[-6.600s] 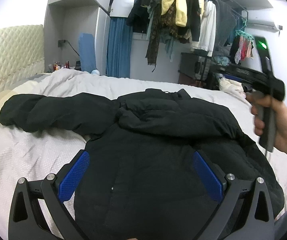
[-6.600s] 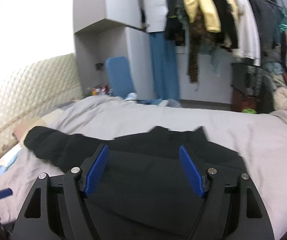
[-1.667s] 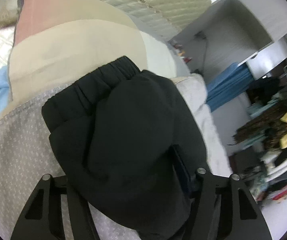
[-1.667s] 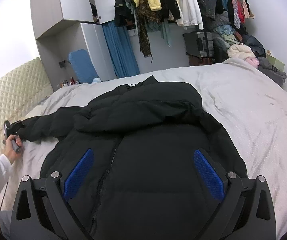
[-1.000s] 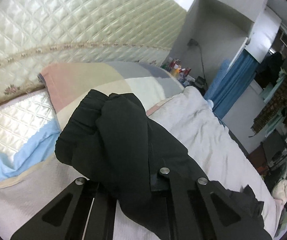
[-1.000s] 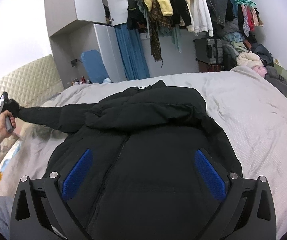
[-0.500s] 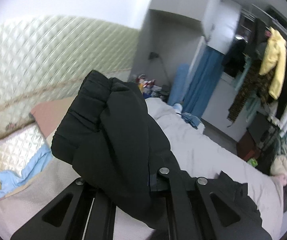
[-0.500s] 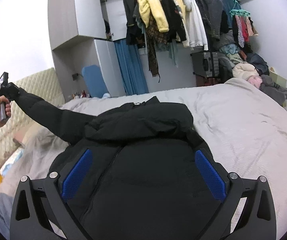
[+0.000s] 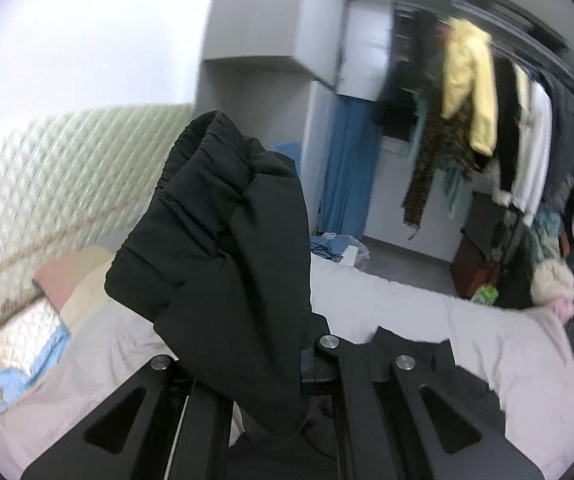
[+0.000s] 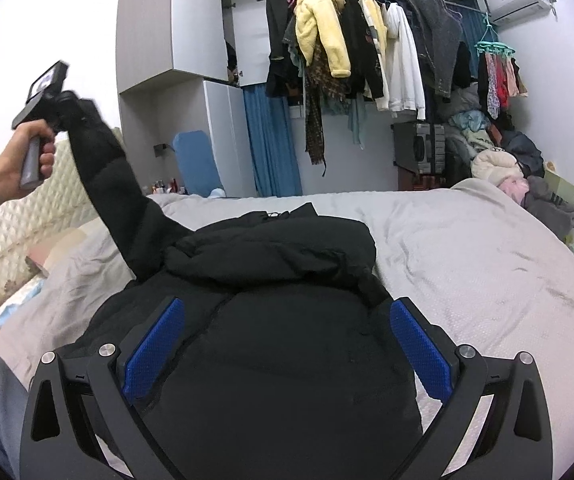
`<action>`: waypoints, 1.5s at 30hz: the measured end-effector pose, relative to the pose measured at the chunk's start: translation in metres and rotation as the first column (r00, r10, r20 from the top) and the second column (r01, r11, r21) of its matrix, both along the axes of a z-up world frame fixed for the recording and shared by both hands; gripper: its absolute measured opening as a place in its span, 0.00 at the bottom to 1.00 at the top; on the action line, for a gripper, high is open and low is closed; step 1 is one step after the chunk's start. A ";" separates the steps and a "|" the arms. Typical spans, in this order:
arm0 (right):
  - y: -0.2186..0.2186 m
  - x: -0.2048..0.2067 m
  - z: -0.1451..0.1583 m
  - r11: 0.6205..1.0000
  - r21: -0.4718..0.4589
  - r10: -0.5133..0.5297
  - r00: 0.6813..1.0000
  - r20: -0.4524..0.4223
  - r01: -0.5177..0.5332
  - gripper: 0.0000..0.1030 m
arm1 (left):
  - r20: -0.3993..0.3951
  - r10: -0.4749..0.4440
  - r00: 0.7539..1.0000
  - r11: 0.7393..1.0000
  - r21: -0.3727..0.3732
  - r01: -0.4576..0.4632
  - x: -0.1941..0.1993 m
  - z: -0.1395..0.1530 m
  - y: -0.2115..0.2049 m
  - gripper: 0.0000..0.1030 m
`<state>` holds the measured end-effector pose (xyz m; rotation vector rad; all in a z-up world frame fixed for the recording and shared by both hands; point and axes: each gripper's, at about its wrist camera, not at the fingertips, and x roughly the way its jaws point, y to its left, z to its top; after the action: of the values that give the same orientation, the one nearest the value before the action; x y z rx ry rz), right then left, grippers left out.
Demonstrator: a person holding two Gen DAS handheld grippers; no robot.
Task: Fold large clothes
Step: 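Lift the gripped sleeve up off the bed with the left gripper, then lay the sleeve across the jacket body toward the right gripper and release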
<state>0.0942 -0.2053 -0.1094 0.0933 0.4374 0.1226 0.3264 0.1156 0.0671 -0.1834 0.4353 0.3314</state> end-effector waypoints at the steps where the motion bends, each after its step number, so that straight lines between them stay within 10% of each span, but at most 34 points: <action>1: -0.002 -0.001 0.000 1.000 0.003 0.002 1.000 0.003 -0.002 1.00 | -0.001 -0.015 1.000 1.000 0.027 0.015 0.000 -0.001 -0.019 0.06; 24: -0.033 0.007 0.004 0.963 0.262 -0.078 0.994 0.082 0.054 1.00 | -0.086 -0.379 0.922 0.926 -0.033 0.377 0.035 -0.140 -0.282 0.10; 37: -0.022 0.024 -0.017 0.990 0.131 -0.064 0.996 0.069 0.054 1.00 | -0.253 -0.480 0.840 0.876 -0.082 0.475 0.069 -0.286 -0.318 0.10; 45: -0.018 0.039 -0.025 0.990 0.115 -0.085 0.996 0.031 0.081 1.00 | -0.209 -0.506 0.837 0.863 -0.118 0.492 0.070 -0.297 -0.305 0.10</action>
<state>0.1332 -0.2236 -0.1346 0.2209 0.3896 0.0672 0.3963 -0.1899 -0.2299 -0.0826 0.7083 -0.1817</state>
